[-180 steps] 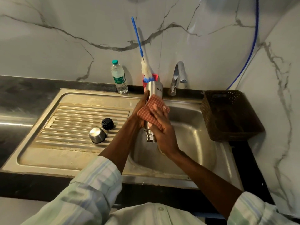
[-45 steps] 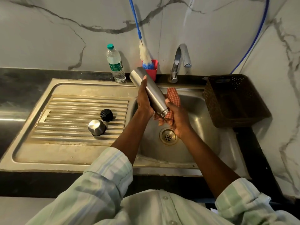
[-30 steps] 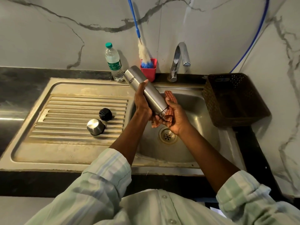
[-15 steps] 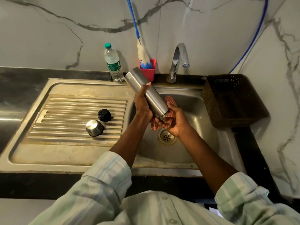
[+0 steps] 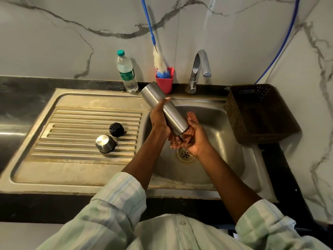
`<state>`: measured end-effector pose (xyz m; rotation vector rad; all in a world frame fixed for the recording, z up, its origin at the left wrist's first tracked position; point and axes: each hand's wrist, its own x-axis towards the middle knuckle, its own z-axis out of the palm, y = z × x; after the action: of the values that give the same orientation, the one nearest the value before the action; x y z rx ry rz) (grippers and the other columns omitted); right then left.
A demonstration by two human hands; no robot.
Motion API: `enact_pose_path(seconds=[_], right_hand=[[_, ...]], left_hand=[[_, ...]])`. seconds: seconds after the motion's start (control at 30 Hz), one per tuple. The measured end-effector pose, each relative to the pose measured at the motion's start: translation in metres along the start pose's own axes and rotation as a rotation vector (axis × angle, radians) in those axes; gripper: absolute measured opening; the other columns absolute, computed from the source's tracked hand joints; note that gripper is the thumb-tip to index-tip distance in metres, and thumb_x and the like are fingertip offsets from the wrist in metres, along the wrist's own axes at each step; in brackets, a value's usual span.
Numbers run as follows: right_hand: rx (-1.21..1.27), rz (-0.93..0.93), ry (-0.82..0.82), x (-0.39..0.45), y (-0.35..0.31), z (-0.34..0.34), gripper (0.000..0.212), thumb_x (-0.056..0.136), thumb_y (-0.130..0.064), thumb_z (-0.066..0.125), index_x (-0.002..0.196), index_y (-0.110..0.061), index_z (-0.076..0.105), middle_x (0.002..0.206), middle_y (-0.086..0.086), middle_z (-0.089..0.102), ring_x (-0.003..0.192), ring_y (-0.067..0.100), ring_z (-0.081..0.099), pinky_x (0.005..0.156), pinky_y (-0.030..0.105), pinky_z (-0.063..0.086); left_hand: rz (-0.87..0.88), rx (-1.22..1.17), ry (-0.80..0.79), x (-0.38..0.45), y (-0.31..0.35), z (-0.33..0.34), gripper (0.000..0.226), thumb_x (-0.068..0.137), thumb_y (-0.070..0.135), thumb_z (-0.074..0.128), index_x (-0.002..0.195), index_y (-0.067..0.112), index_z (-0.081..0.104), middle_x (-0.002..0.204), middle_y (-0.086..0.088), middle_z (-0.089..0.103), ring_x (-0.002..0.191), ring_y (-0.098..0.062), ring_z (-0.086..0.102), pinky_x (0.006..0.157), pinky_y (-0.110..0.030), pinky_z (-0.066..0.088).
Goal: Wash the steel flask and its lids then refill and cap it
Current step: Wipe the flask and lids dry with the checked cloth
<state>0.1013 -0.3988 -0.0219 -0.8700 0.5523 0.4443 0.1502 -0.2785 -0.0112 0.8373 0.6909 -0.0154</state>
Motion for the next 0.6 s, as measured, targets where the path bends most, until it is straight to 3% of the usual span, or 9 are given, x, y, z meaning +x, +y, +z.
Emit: enact_pose_path(seconds=[0.1,0.17,0.23,0.27,0.33,0.37,0.43,0.53,0.6], right_hand=[[0.003,0.006,-0.015,0.002,-0.003,-0.002,0.046,0.089,-0.034,0.064,0.129,-0.012,0.055,0.097,0.021,0.072,0.072,0.037,0.07,0.058,0.039,0.056],[-0.225,-0.276,0.135,0.003,0.002,0.0,0.04,0.087,-0.034,0.07,0.117,-0.009,0.063,0.091,0.017,0.072,0.07,0.031,0.069,0.058,0.04,0.055],[-0.602,-0.695,0.288,0.006,0.006,-0.002,0.036,0.087,-0.042,0.069,0.105,-0.01,0.067,0.085,0.009,0.068,0.069,0.02,0.064,0.06,0.036,0.052],[-0.757,-0.859,0.275,0.01,0.01,-0.006,0.038,0.087,-0.046,0.067,0.105,-0.013,0.067,0.089,0.007,0.066,0.073,0.018,0.063,0.064,0.034,0.053],[-0.854,-0.952,0.203,0.01,0.019,-0.01,0.037,0.087,-0.049,0.065,0.107,-0.018,0.065,0.098,0.004,0.064,0.083,0.017,0.061,0.069,0.029,0.052],[-0.797,-0.891,0.189,0.01,0.023,-0.009,0.035,0.087,-0.048,0.067,0.106,-0.019,0.064,0.098,0.004,0.065,0.083,0.019,0.062,0.068,0.031,0.052],[-0.439,-0.552,0.191,0.006,0.021,-0.003,0.032,0.089,-0.04,0.069,0.108,-0.014,0.065,0.098,0.012,0.069,0.078,0.03,0.065,0.06,0.033,0.053],[0.087,-0.042,-0.013,0.001,0.004,0.001,0.042,0.093,-0.034,0.061,0.13,-0.014,0.058,0.11,0.022,0.068,0.076,0.039,0.066,0.049,0.033,0.054],[0.138,-0.011,-0.058,0.0,-0.001,-0.002,0.037,0.094,-0.032,0.06,0.128,-0.017,0.058,0.097,0.021,0.072,0.07,0.038,0.067,0.05,0.034,0.054]], left_hand=[[0.021,0.042,-0.12,0.001,0.001,-0.001,0.077,0.06,0.043,0.087,0.124,0.014,0.055,0.116,-0.018,0.067,0.107,-0.033,0.066,0.093,-0.051,0.056],[-0.013,0.0,-0.102,0.004,0.007,0.001,0.071,0.067,0.039,0.087,0.124,0.014,0.053,0.117,-0.018,0.066,0.108,-0.034,0.066,0.095,-0.053,0.054],[-0.105,-0.076,-0.041,0.004,0.014,0.004,0.078,0.065,0.037,0.089,0.128,0.013,0.049,0.116,-0.018,0.066,0.105,-0.035,0.066,0.094,-0.054,0.054],[-0.14,-0.107,-0.005,0.003,0.015,0.006,0.077,0.066,0.034,0.089,0.128,0.013,0.049,0.115,-0.017,0.066,0.103,-0.034,0.066,0.093,-0.054,0.054],[-0.137,-0.137,0.065,0.004,0.016,0.006,0.069,0.07,0.028,0.086,0.127,0.011,0.051,0.111,-0.016,0.067,0.099,-0.032,0.066,0.091,-0.05,0.055],[-0.096,-0.137,0.087,0.002,0.016,0.007,0.064,0.071,0.026,0.084,0.125,0.011,0.053,0.108,-0.015,0.068,0.097,-0.03,0.066,0.088,-0.047,0.056],[0.009,-0.097,0.086,0.0,0.014,0.007,0.059,0.071,0.026,0.084,0.121,0.01,0.056,0.103,-0.013,0.068,0.091,-0.027,0.067,0.077,-0.041,0.059],[0.133,0.035,-0.032,0.0,0.008,0.002,0.059,0.072,0.026,0.082,0.123,0.012,0.056,0.105,-0.013,0.068,0.094,-0.027,0.068,0.077,-0.041,0.061],[0.155,0.09,-0.126,0.002,0.008,0.001,0.064,0.074,0.029,0.082,0.129,0.013,0.053,0.113,-0.014,0.067,0.101,-0.028,0.067,0.085,-0.045,0.06]])
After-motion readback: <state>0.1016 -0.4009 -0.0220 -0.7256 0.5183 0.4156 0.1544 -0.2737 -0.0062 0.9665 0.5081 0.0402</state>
